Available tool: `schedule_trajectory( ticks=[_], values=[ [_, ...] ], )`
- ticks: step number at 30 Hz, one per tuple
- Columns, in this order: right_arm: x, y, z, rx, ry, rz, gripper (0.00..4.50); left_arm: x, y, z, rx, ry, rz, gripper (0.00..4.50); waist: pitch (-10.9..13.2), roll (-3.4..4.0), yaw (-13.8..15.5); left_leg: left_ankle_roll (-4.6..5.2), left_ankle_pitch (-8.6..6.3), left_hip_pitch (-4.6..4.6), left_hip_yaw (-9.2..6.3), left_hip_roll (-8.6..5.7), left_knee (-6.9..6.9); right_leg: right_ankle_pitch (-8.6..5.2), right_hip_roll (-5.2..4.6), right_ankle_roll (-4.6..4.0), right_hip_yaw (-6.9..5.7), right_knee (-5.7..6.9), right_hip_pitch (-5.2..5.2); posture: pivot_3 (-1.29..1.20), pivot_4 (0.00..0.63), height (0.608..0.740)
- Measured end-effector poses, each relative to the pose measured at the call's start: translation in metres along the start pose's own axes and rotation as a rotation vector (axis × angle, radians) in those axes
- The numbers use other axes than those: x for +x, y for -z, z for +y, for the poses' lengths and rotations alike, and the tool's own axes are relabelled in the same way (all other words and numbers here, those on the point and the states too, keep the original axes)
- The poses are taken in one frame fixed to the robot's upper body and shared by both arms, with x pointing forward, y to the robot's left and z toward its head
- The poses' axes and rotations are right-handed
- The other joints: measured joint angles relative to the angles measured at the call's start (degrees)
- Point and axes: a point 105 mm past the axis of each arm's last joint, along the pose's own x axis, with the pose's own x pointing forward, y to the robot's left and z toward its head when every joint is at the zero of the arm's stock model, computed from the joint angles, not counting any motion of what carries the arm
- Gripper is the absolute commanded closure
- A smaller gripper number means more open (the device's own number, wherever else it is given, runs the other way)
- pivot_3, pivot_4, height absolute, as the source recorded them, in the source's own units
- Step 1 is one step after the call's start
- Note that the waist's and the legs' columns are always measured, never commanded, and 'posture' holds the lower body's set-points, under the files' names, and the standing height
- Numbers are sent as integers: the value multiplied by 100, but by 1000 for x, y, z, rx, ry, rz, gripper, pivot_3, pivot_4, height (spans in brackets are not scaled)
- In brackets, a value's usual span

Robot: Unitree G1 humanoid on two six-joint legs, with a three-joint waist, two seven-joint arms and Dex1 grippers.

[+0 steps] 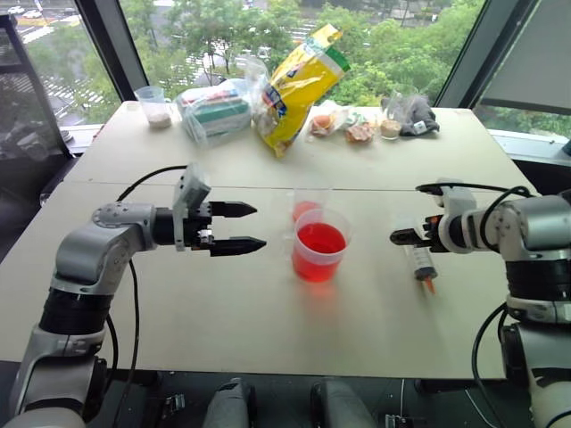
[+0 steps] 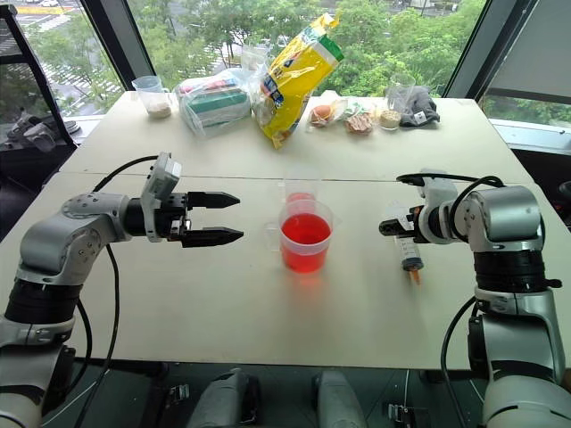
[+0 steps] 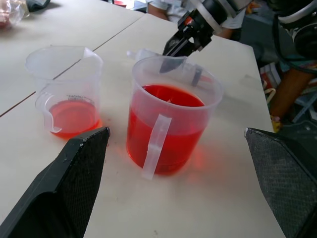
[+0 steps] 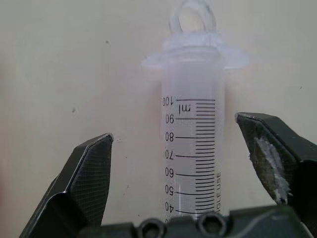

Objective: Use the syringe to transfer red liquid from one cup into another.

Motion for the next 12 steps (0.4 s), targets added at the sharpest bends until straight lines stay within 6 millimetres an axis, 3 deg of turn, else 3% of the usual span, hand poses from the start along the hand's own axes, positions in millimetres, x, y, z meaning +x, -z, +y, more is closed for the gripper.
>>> schedule_trajectory(
  ticks=[5, 9, 12],
  values=[
    [-49, -6, 15, -230, -98, -163, 91, -7, 4, -5, -31, -4, 17, 0, 0, -1, 10, 5, -3, -4, -3, 2, -9, 0, -1, 1, -3, -27, 6, 0, 150, 740],
    [-91, 21, 46, -472, -325, -204, 91, -19, 0, -10, -29, -20, 32, 0, 1, -2, 18, 6, -5, 1, -14, 3, -10, -1, 0, 4, -13, -39, 22, 0, 150, 740],
    [-103, 35, 45, -537, -359, -198, 91, -24, -2, -10, -29, -31, 45, 0, 2, -3, 7, 6, -5, 9, -8, 1, 0, -3, -5, -1, -10, -42, 32, 0, 150, 740]
  ],
)
